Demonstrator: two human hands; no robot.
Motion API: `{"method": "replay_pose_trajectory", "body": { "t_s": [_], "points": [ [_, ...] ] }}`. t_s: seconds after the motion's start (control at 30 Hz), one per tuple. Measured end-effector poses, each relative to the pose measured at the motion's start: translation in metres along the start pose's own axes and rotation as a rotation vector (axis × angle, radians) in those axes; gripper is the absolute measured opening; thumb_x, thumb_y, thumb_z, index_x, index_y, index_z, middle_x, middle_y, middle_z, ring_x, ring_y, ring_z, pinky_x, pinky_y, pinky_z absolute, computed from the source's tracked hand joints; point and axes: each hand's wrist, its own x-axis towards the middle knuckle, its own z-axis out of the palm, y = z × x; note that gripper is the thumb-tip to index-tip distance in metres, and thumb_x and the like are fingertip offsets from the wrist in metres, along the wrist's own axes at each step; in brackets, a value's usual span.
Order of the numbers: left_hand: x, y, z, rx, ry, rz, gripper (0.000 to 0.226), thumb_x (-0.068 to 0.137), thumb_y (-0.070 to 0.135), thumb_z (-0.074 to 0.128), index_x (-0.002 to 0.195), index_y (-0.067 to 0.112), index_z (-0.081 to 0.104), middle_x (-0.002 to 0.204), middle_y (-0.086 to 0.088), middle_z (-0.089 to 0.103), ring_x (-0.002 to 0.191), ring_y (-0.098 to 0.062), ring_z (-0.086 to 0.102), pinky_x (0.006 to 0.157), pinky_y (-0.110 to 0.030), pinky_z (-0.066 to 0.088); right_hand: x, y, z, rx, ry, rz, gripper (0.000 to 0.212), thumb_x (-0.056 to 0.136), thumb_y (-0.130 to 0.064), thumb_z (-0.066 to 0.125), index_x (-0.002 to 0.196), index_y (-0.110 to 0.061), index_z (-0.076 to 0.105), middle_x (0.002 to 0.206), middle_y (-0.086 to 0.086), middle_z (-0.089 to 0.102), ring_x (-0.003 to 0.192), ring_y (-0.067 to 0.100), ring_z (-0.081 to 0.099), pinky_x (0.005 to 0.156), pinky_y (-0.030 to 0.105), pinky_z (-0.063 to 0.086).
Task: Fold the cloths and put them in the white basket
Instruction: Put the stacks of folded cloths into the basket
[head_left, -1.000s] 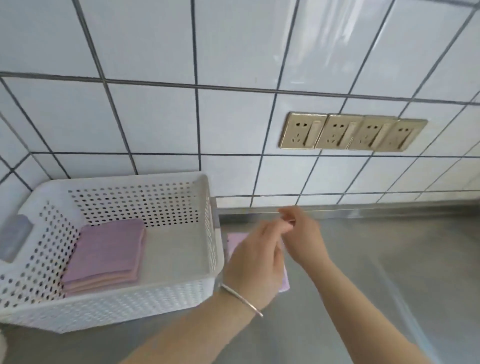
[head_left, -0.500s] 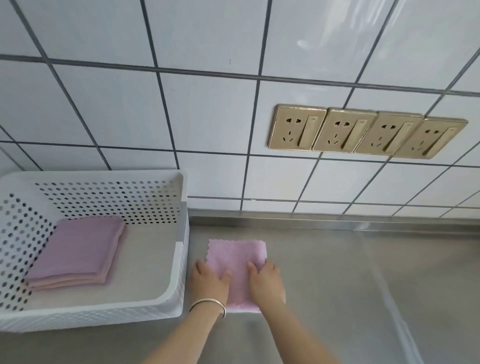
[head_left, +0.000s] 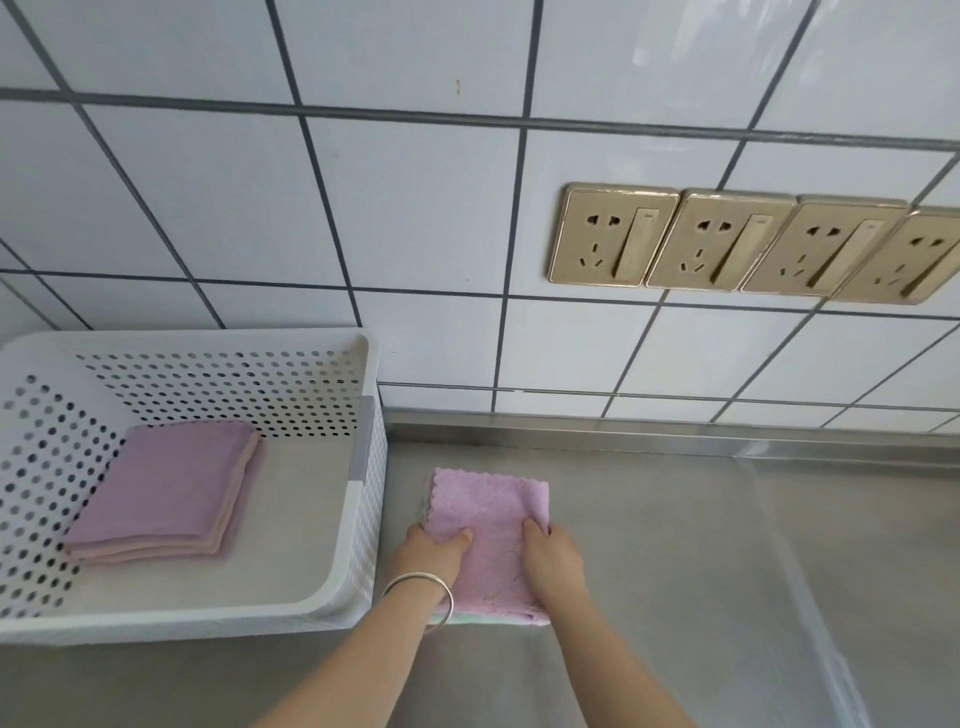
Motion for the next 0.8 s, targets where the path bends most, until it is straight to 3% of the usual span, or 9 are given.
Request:
{"method": "replay_pose_trajectory", "body": {
  "t_s": [0.17, 0.27, 0.33, 0.4, 0.5, 0.63, 0.7, 0.8],
  "points": [
    [-0.03, 0.02, -0.009, -0.127, -0.048, 0.076, 0.059, 0.081, 0.046, 0.057, 0.126, 0.009, 0.046, 0.125, -0.012, 0.057, 0.113, -0.033, 0.055, 0.095, -0.036, 0.045, -0.025, -0.004, -0.028, 0.122, 0.065, -0.067, 0.039, 0.095, -0.031, 0.035, 0.101, 0.001, 0.058, 0.084, 0.007, 0.054, 0.079, 0.024, 0.049, 0.067, 0.032, 0.037],
    [-0.067, 0.046, -0.022, -0.257, -0.035, 0.223, 0.047, 0.081, 0.04, 0.06, 0.116, 0.01, 0.049, 0.117, -0.011, 0.06, 0.106, -0.031, 0.057, 0.086, -0.033, 0.044, -0.053, -0.025, -0.062, 0.165, 0.212, -0.185, 0.043, 0.096, -0.029, 0.037, 0.091, 0.009, 0.057, 0.076, 0.009, 0.053, 0.071, 0.026, 0.047, 0.062, 0.034, 0.037],
    [-0.098, 0.062, -0.038, -0.342, -0.008, 0.369, 0.035, 0.081, 0.036, 0.062, 0.107, 0.015, 0.051, 0.109, -0.007, 0.061, 0.101, -0.027, 0.059, 0.081, -0.029, 0.044, -0.079, -0.045, -0.087, 0.18, 0.304, -0.282, 0.04, 0.097, -0.028, 0.037, 0.079, 0.003, 0.055, 0.075, 0.01, 0.053, 0.074, 0.027, 0.048, 0.064, 0.036, 0.035],
    [-0.13, 0.073, -0.068, -0.439, 0.033, 0.54, 0.024, 0.082, 0.031, 0.062, 0.098, 0.021, 0.048, 0.097, 0.001, 0.062, 0.089, -0.017, 0.061, 0.071, -0.022, 0.045, -0.113, -0.071, -0.106, 0.203, 0.388, -0.407, 0.035, 0.097, -0.028, 0.037, 0.07, -0.009, 0.048, 0.079, 0.009, 0.052, 0.078, 0.027, 0.047, 0.062, 0.034, 0.032],
    [-0.164, 0.079, -0.121, -0.529, 0.132, 0.743, 0.015, 0.084, 0.027, 0.06, 0.094, 0.025, 0.048, 0.081, 0.018, 0.055, 0.071, 0.01, 0.051, 0.058, -0.004, 0.037, -0.163, -0.113, -0.115, 0.239, 0.467, -0.572, 0.036, 0.097, -0.03, 0.037, 0.065, -0.014, 0.042, 0.08, 0.006, 0.049, 0.071, 0.022, 0.044, 0.059, 0.032, 0.029],
    [-0.18, 0.055, -0.208, -0.597, 0.342, 0.838, 0.007, 0.088, 0.028, 0.056, 0.092, 0.027, 0.05, 0.079, 0.023, 0.053, 0.07, 0.011, 0.05, 0.057, 0.002, 0.036, -0.215, -0.172, -0.078, 0.344, 0.416, -0.772, 0.032, 0.096, -0.032, 0.038, 0.068, -0.017, 0.045, 0.084, 0.002, 0.052, 0.073, 0.016, 0.045, 0.06, 0.022, 0.035],
    [-0.171, 0.034, -0.246, -0.625, 0.411, 0.816, 0.011, 0.089, 0.029, 0.053, 0.1, 0.025, 0.052, 0.086, 0.015, 0.058, 0.08, -0.006, 0.056, 0.072, -0.015, 0.041, -0.228, -0.199, -0.043, 0.364, 0.293, -0.802, 0.032, 0.095, -0.032, 0.039, 0.073, -0.013, 0.051, 0.083, 0.002, 0.054, 0.074, 0.016, 0.047, 0.061, 0.023, 0.037],
    [-0.132, 0.002, -0.285, -0.524, 0.422, 0.654, 0.028, 0.091, 0.032, 0.049, 0.114, 0.017, 0.054, 0.103, 0.004, 0.056, 0.096, -0.015, 0.052, 0.08, -0.022, 0.033, -0.22, -0.231, 0.015, 0.288, 0.081, -0.684, 0.032, 0.094, -0.035, 0.039, 0.081, -0.011, 0.056, 0.085, 0.003, 0.058, 0.08, 0.021, 0.052, 0.068, 0.033, 0.039]
  ]
}}
